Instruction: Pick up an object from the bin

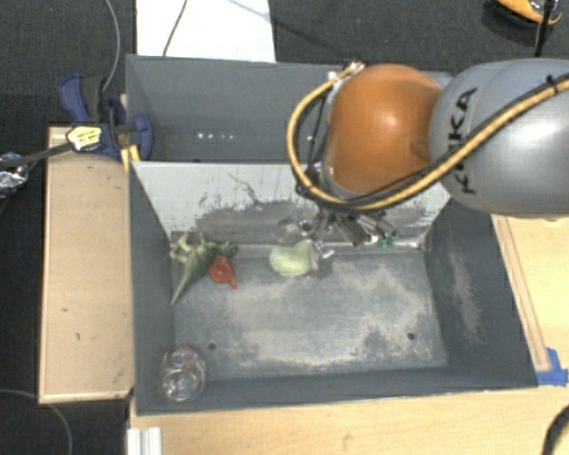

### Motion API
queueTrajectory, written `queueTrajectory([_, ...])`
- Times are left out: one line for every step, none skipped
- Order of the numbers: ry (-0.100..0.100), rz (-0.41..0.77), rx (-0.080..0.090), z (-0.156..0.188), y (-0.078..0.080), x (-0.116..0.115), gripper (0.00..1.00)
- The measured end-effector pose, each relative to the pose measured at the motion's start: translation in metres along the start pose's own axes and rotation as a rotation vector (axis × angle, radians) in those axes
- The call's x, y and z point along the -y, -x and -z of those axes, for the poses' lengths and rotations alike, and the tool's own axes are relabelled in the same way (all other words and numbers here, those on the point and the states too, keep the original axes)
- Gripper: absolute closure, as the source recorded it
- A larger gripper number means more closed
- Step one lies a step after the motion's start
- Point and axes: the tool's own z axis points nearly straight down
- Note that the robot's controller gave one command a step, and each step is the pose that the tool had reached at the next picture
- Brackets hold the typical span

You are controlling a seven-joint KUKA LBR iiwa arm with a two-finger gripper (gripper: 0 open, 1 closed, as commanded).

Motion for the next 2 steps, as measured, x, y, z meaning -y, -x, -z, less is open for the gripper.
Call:
queueTrajectory([0.000,-0.004,-0.001,-0.0001,-0.0001,-0.0001,1.00])
queueTrajectory([0.001,-0.007,-0.001,-0.0001,-0.0001,0.0000,1.00])
